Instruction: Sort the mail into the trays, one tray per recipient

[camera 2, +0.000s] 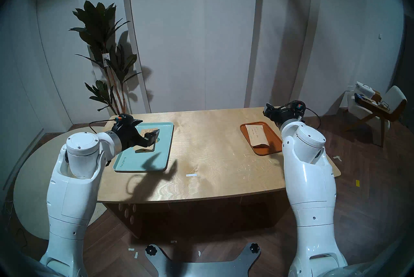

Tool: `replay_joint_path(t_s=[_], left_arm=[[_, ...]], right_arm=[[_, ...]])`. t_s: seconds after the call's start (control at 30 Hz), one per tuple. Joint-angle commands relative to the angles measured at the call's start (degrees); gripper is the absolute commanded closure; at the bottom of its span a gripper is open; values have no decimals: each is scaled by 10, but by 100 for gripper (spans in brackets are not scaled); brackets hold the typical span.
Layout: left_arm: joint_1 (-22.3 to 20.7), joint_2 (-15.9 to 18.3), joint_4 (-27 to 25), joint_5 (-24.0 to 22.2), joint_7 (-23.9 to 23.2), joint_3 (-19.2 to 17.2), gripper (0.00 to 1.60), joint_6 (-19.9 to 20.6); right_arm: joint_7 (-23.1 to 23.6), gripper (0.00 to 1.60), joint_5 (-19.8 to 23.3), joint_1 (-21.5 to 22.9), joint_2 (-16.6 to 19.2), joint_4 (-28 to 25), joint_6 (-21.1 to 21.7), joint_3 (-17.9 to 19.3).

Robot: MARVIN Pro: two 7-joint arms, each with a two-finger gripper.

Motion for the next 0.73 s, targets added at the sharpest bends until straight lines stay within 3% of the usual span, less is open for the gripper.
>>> replay_joint_path(t_s=[0.0, 0.1, 0.23, 0.37, 0.7], left_arm=[[3, -65, -40, -68, 20, -18, 0, 68], [4, -78, -48, -86, 31, -26, 0, 91], [6, -111, -68, -126, 66, -43, 0, 151], [6, -140, -81, -154, 103, -56, 0, 162], [11, -152, -98, -221, 194, -54, 0, 162]], right_arm=[[1, 0, 1, 7, 0, -12, -5, 1], [1, 0, 2, 7, 1, -13, -5, 1], [0, 0, 3, 6, 1, -14, -5, 1], [-1, 0, 4, 6, 1, -15, -6, 1], [-2, 0, 6, 5, 2, -17, -7, 1]])
